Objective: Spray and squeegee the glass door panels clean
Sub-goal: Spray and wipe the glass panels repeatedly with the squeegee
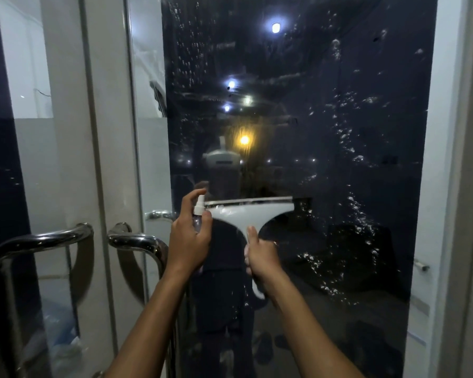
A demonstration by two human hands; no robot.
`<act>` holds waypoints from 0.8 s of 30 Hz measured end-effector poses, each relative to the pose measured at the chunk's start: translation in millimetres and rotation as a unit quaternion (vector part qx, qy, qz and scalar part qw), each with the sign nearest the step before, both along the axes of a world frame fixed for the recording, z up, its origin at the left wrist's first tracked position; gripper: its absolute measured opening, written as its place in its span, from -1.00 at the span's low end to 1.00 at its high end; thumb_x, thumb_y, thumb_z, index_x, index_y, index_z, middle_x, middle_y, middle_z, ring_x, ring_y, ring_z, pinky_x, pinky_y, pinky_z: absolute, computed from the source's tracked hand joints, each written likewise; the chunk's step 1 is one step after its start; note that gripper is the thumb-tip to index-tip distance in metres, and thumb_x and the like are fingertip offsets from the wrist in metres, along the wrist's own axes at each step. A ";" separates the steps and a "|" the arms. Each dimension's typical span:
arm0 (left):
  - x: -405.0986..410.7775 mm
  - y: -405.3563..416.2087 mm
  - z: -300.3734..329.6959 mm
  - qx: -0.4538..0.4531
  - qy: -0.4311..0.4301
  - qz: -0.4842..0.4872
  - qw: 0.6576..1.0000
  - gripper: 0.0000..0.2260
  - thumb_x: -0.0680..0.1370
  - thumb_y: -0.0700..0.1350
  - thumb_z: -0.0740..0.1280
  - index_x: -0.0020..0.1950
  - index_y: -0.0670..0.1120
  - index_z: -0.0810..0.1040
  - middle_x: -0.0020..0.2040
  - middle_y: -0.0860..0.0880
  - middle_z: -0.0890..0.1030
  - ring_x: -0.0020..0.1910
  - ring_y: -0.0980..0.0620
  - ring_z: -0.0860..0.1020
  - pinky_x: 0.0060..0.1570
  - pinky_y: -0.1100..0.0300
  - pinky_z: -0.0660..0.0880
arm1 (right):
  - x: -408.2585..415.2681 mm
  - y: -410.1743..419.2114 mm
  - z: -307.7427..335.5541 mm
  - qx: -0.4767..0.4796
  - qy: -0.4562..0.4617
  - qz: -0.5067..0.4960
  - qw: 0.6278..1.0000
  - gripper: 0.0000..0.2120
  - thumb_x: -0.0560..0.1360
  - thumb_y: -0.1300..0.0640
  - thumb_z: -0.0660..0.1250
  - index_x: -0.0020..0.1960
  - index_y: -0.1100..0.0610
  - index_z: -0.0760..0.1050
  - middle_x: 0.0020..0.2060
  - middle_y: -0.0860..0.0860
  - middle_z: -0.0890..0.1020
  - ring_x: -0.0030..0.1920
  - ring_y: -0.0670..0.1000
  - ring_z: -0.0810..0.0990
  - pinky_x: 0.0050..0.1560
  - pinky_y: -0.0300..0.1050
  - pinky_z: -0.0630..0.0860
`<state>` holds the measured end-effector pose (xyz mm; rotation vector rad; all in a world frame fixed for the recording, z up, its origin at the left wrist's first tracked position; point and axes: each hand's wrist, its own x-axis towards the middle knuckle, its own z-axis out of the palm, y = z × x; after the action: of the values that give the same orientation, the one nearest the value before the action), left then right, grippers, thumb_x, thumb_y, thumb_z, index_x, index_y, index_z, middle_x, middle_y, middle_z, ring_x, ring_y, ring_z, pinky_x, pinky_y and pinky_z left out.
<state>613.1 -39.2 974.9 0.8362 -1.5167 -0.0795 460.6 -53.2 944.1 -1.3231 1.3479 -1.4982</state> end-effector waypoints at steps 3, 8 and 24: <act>3.1 1.4 -3.6 0.005 -0.012 0.014 1.000 -0.66 0.67 -0.12 0.24 0.38 0.19 0.35 -0.14 0.02 0.61 -0.31 -0.03 0.58 -0.27 -0.17 0.58 | 7.9 14.1 -31.7 0.044 -0.002 0.021 0.999 -0.43 0.64 -0.22 0.08 -0.36 0.17 0.37 -0.56 0.04 0.40 -0.61 -0.02 0.36 -0.52 -0.23 0.31; 5.3 0.2 4.3 0.000 -0.009 -0.015 1.000 -0.64 0.67 -0.11 0.22 0.41 0.23 0.32 -0.08 -0.01 0.62 -0.28 -0.12 0.62 -0.27 -0.20 0.60 | 11.6 7.1 34.4 0.003 -0.010 0.031 0.999 -0.48 0.65 -0.20 0.07 -0.33 0.11 0.37 -0.51 0.02 0.39 -0.60 -0.06 0.33 -0.52 -0.21 0.28; 16.1 9.8 16.4 0.003 -0.024 -0.030 0.999 -0.65 0.68 -0.13 0.21 0.43 0.15 0.32 0.01 0.19 0.58 -0.19 -0.17 0.64 -0.24 -0.19 0.62 | 21.3 -1.6 65.9 -0.017 -0.034 0.024 0.999 -0.47 0.63 -0.25 0.08 -0.36 0.08 0.35 -0.55 -0.04 0.37 -0.59 -0.08 0.32 -0.50 -0.17 0.29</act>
<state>629.2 -29.4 991.2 0.8029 -1.5878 -0.1085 481.9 -54.8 1010.0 -1.3044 1.2441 -1.5252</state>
